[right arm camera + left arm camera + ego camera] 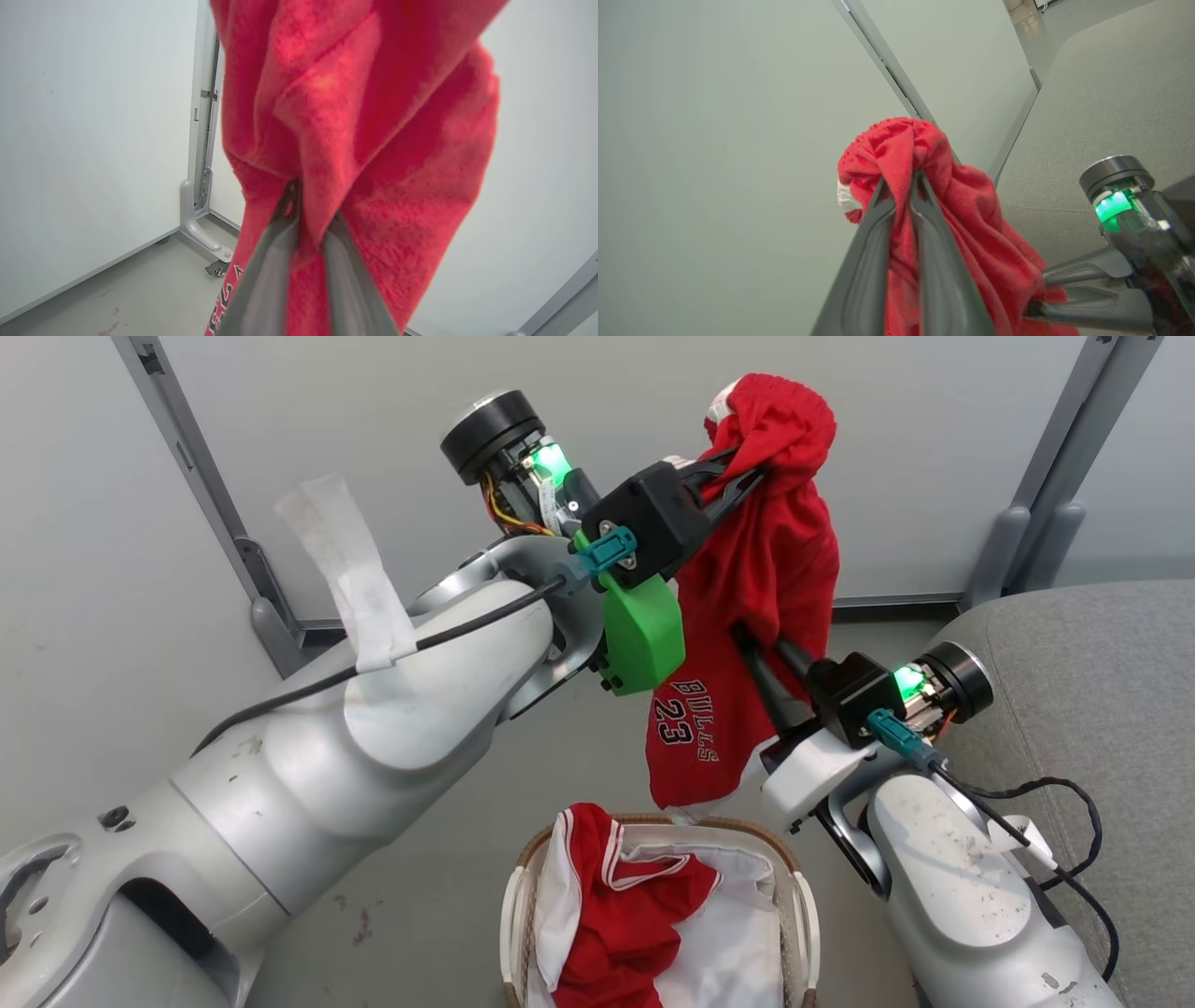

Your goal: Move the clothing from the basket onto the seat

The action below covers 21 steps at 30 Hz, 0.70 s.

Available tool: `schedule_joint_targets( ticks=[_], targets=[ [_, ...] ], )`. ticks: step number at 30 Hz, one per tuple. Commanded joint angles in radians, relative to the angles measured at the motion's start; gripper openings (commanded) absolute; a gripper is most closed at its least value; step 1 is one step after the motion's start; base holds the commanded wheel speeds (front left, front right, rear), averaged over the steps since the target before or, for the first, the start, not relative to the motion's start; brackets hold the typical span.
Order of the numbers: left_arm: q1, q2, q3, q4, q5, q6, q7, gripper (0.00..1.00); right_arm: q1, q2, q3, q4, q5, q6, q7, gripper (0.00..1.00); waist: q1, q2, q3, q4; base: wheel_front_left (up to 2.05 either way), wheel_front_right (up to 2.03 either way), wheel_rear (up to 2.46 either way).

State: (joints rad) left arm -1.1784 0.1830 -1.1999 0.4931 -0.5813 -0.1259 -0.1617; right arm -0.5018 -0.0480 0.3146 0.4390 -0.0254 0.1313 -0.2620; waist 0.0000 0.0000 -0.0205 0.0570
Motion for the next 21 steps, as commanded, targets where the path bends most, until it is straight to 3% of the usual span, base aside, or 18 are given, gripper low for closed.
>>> schedule_joint_targets(
  ticks=[1, 10, 12, 14, 15, 21],
  targets=[
    [0.023, 0.009, 0.004, 0.008, -0.011, 0.007, -0.009, 0.00, 0.003, -0.004, -0.003, -0.001, 0.012, -0.001, -0.005, 0.00, 0.0000, 0.0000, 0.000, -0.001, 0.00, 0.00, 0.00],
    [0.116, 0.019, 0.052, 0.058, -0.078, 0.027, -0.071, 0.00, 0.031, -0.004, -0.015, -0.031, 0.031, -0.001, -0.005, 0.00, 0.0000, 0.0000, 0.000, -0.019, 0.00, 0.00, 0.00],
    [0.149, 0.021, 0.068, 0.071, -0.089, 0.030, -0.087, 0.42, 0.040, -0.004, -0.022, -0.037, 0.035, -0.001, -0.005, 0.00, 0.0000, 0.0000, 0.000, -0.025, 0.00, 0.00, 0.00],
    [0.181, 0.024, 0.088, 0.083, -0.095, 0.032, -0.098, 0.96, 0.046, -0.004, -0.033, -0.042, 0.041, -0.001, -0.005, 0.00, 0.0000, 0.0000, 0.000, -0.030, 0.00, 0.00, 0.00],
    [0.199, 0.026, 0.101, 0.088, -0.096, 0.033, -0.101, 1.00, 0.044, -0.004, -0.037, -0.045, 0.042, -0.001, -0.005, 0.00, 0.0000, 0.0000, 0.000, -0.033, 0.00, 0.00, 0.00],
    [0.323, 0.028, 0.202, 0.060, -0.038, 0.046, -0.104, 1.00, 0.054, -0.004, -0.069, -0.063, 0.032, -0.001, -0.005, 0.00, 0.0000, 0.0000, 0.003, -0.045, 0.00, 0.00, 0.00]
  ],
)
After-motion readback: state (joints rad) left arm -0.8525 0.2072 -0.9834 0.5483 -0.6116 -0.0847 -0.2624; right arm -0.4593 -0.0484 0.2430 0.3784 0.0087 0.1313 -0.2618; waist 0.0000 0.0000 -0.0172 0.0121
